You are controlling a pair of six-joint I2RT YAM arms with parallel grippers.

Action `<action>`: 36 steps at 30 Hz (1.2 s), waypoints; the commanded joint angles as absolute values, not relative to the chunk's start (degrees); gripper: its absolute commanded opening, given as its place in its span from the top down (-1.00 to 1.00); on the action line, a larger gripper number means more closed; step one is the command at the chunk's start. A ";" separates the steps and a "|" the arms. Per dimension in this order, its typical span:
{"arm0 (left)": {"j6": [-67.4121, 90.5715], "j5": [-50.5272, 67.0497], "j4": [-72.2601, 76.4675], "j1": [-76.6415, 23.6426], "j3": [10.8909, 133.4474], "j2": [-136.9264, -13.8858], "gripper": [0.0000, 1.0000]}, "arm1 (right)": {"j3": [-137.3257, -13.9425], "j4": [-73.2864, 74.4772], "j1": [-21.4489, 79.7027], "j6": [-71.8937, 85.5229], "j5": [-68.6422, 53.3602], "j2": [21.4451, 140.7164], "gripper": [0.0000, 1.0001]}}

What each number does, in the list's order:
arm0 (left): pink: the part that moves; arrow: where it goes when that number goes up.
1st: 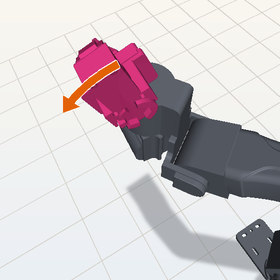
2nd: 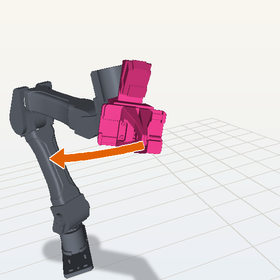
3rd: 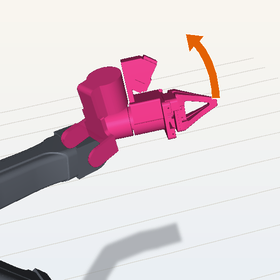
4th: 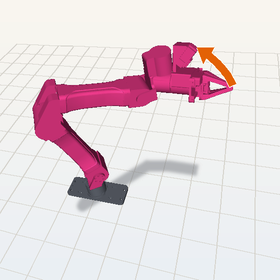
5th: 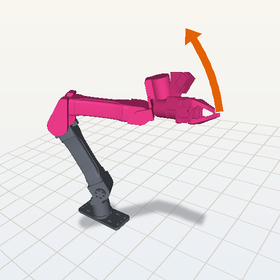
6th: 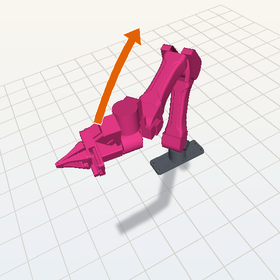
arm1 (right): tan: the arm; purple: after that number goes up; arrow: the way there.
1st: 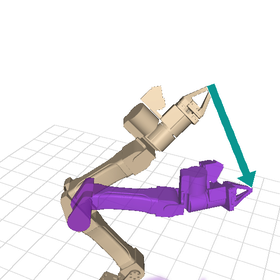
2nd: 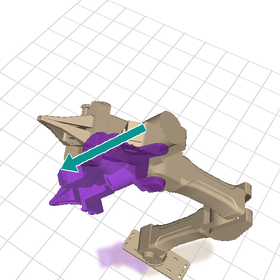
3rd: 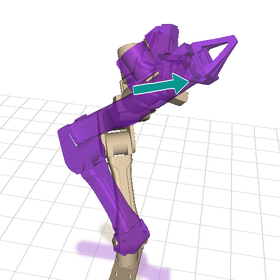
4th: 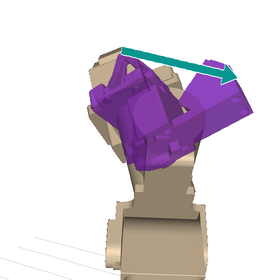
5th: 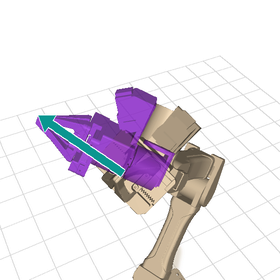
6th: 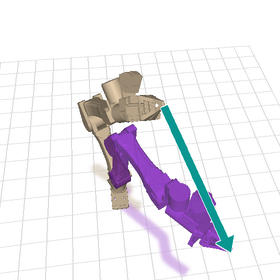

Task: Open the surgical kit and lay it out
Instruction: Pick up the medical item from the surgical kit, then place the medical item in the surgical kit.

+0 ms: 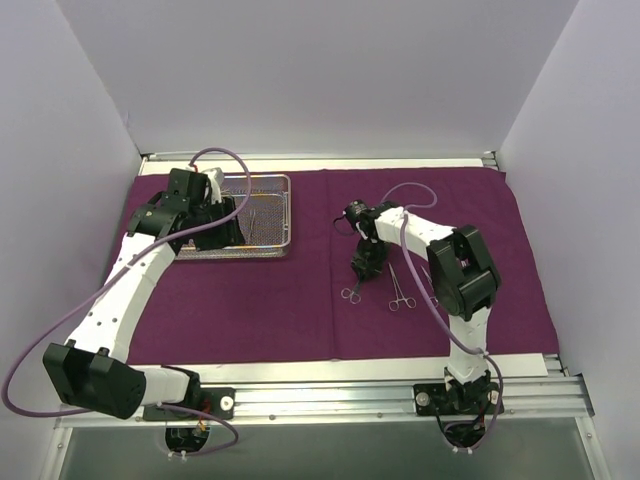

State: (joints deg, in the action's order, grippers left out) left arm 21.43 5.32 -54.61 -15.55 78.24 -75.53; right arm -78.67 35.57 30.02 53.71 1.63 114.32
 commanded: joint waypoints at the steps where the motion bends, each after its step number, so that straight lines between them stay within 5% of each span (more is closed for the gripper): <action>1: 20.13 6.33 -52.38 -14.68 78.22 -73.83 -0.21 | -74.45 37.18 30.15 55.11 0.97 115.58 0.67; 10: 19.95 6.94 -52.38 -14.41 78.66 -74.44 -0.22 | -77.87 39.72 29.71 51.42 3.16 114.26 0.96; 36: 20.83 7.82 -51.94 -14.33 78.14 -75.94 -0.22 | -75.42 42.20 26.89 24.27 -4.39 107.75 1.00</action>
